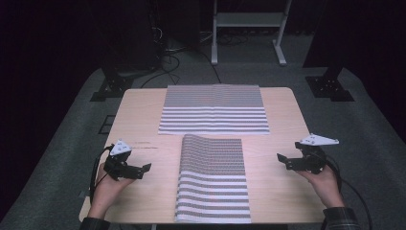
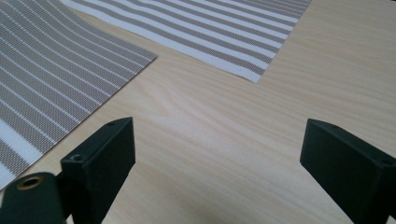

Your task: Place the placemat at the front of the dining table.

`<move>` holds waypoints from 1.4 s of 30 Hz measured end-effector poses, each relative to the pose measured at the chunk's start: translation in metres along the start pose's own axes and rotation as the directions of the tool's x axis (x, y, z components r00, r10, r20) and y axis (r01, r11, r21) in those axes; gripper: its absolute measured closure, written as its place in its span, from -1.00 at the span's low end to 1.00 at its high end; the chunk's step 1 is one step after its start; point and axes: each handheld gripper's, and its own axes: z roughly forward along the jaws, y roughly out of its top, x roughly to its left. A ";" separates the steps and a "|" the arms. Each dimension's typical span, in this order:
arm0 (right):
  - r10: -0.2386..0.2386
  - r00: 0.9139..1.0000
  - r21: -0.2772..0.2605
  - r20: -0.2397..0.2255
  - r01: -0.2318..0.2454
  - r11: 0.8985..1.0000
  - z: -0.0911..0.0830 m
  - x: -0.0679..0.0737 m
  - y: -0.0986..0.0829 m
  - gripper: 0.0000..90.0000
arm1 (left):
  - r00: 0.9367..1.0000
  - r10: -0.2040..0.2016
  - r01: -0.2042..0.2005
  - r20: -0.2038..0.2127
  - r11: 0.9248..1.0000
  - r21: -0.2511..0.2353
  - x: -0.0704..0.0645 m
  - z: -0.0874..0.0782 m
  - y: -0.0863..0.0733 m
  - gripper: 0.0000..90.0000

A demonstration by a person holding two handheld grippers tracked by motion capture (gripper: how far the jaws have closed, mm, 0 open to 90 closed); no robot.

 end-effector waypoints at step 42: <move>-0.078 0.997 0.122 -0.010 0.079 0.989 -0.010 0.014 -0.065 -0.80 | 0.996 0.089 -0.092 0.032 0.991 0.096 -0.023 0.009 -0.051 -1.00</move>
